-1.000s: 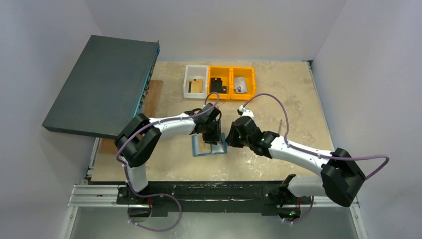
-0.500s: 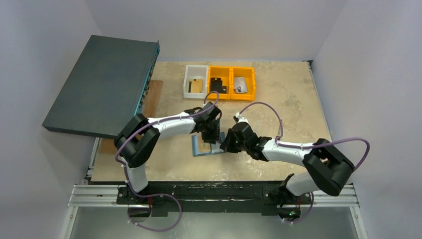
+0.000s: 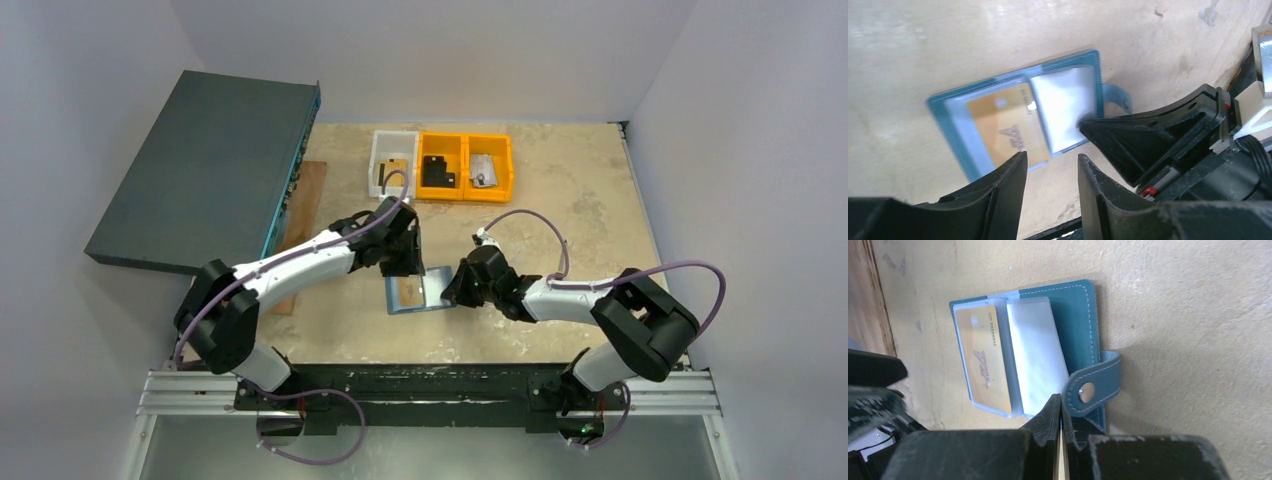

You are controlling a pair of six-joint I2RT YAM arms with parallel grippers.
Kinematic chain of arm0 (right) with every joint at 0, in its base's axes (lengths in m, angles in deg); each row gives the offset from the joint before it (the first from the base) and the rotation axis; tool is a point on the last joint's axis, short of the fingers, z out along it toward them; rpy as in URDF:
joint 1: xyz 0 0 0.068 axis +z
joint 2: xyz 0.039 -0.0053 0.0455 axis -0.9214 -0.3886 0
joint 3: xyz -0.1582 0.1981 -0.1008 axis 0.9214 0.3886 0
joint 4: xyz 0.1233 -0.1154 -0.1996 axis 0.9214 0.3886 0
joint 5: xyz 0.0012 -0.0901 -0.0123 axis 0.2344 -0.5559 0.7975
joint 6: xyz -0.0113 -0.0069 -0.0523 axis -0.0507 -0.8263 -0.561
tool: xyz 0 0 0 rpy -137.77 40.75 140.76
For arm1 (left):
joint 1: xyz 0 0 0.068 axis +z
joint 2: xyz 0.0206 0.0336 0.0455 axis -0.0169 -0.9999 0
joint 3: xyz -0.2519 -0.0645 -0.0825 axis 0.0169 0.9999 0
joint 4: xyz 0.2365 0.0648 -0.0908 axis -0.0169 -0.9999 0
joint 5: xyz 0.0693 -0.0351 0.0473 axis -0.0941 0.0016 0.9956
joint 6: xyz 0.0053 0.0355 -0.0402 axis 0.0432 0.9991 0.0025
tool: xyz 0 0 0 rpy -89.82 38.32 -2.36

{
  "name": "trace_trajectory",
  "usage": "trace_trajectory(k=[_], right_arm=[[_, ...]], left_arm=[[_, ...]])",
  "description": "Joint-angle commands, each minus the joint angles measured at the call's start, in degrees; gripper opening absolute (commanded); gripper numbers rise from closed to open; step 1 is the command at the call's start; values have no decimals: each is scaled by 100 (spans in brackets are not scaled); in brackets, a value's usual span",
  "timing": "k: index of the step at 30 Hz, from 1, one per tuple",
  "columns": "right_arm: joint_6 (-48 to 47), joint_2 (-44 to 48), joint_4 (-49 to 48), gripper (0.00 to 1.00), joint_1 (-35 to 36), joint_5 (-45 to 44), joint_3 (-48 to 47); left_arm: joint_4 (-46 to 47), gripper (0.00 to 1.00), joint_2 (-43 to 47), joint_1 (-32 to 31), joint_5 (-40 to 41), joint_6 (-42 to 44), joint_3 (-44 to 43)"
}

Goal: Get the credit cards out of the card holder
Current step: Remove the credit card from the card holder.

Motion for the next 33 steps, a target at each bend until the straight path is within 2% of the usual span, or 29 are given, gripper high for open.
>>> trace_trajectory(k=[1,8,18,23,25,33], right_arm=[[-203,49,-235,0,-17,339,-274],[-377,-63,-288,13,-17,736,-667],[-495,-855,-66,18,-21,1039,-1291],[-470,-1065,43,24,-37,1011,-1386],[-469,-1125,16,27,-47,1037,-1369],[-317,-1423,-480,28,-126,1497,-1196]], left_arm=[[-140,40,441,354,157,276,534],[200,31,464,631,-147,348,981],[372,22,174,700,-346,316,890],[471,18,-23,706,-493,330,865],[503,17,-88,711,-532,324,864],[452,15,-406,701,-562,167,813]])
